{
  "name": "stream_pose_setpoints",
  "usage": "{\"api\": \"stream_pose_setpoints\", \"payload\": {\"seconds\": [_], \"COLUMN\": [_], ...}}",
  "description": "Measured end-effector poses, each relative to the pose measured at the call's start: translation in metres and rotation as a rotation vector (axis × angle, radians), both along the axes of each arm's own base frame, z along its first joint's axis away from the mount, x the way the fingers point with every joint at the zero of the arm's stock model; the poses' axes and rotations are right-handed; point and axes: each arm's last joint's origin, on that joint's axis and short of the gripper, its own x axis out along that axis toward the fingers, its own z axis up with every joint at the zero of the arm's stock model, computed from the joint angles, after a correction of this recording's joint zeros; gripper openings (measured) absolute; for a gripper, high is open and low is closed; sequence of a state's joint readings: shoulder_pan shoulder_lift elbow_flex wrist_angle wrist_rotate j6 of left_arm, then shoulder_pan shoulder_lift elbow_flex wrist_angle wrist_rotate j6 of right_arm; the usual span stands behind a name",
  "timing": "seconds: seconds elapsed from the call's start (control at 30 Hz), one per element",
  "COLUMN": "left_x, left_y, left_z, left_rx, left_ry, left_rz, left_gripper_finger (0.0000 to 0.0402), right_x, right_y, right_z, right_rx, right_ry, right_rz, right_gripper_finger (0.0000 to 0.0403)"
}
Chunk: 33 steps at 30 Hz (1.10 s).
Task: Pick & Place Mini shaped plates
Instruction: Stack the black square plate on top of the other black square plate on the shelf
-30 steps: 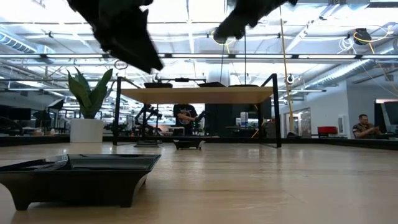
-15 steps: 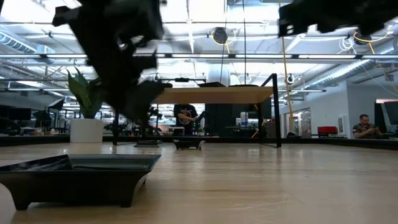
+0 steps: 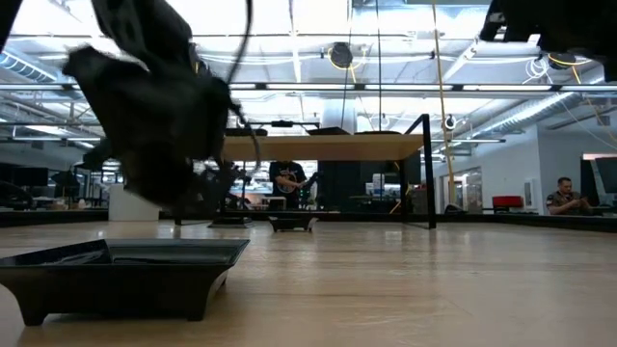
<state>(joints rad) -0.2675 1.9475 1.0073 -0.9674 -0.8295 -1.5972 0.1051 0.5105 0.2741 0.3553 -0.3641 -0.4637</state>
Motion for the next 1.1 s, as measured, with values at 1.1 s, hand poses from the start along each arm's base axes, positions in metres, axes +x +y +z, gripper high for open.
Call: {"api": "stream_pose_setpoints", "payload": {"seconds": [1.1], "left_x": [0.065], "left_y": [0.052], "left_z": [-0.029], "left_rx": [0.106], "left_ry": [0.005], "left_rz": [-0.304], "left_gripper_finger": [0.001], "right_x": [-0.008], "right_y": [-0.001], "right_z": [-0.003], "right_rx": [-0.034], "right_ry": [0.004], "right_rz": [-0.001], "right_gripper_finger": [0.0093]}}
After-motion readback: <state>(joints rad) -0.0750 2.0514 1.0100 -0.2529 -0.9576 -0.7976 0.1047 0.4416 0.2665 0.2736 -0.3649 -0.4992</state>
